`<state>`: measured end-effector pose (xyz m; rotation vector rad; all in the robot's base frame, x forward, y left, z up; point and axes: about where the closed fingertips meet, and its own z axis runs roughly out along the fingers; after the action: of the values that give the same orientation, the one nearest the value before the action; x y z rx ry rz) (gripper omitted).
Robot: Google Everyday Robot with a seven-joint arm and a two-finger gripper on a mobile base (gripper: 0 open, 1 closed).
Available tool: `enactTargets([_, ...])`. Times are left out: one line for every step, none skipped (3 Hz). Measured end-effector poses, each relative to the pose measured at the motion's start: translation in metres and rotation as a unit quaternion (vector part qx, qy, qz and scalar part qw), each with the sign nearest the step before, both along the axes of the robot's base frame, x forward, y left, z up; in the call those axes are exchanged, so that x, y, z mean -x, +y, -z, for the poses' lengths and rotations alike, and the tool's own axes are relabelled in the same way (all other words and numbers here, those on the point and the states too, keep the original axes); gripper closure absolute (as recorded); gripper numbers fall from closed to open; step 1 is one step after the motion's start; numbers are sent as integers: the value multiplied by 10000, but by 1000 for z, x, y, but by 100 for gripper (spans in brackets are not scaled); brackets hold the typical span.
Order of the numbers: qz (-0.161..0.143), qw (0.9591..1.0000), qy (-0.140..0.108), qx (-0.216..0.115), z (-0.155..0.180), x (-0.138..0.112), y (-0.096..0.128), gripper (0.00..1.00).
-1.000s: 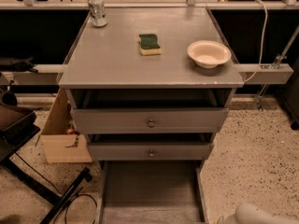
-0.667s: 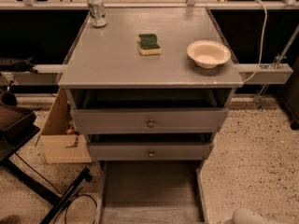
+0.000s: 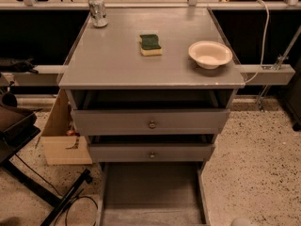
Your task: Close bottom drawer
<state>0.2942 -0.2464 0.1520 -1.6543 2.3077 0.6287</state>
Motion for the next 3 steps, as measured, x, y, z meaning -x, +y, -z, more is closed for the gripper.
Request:
enactTargets([144,9993,-8,-337,53,20,17,100])
enactTargets([205,9969,-248,-723,94,16,33,100])
enactTargets([164,9916,-635,-1115,106,-2,51,100])
